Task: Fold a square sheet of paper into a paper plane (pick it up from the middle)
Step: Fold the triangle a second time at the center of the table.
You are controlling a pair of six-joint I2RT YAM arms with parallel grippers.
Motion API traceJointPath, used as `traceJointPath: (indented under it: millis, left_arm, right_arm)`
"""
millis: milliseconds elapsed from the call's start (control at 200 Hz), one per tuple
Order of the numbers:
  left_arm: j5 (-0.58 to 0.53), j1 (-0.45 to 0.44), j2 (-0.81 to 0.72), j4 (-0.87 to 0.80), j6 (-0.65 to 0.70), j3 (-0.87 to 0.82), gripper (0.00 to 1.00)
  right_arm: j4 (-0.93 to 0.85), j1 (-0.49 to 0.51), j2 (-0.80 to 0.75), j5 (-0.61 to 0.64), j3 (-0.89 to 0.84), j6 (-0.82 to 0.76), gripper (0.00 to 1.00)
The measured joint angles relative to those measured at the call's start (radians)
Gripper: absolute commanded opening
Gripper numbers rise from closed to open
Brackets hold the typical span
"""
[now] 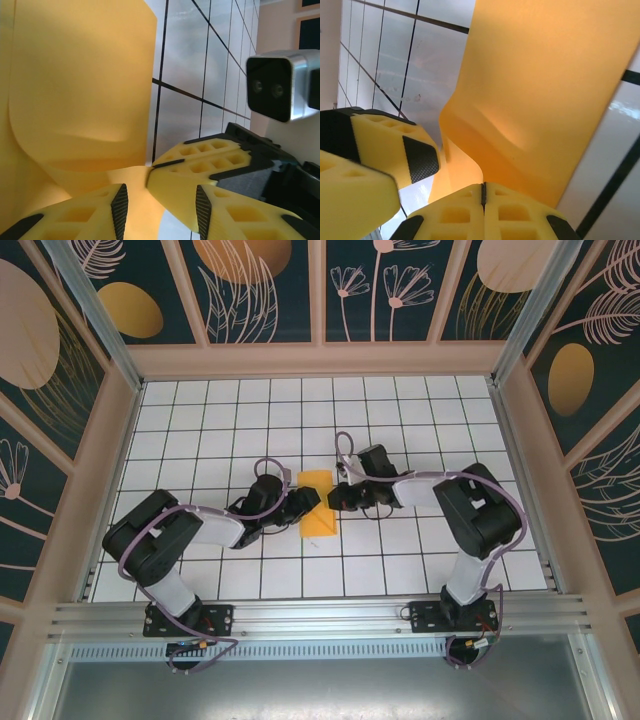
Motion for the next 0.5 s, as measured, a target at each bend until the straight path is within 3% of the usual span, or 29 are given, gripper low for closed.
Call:
traceJointPath:
  millis: [500]
  left_arm:
    - [-0.076, -0.001, -0.081, -0.093, 0.018, -0.001, 0.44]
  right_arm:
    - [-0.085, -0.018, 0.089, -0.081, 0.110, -0.100, 0.00]
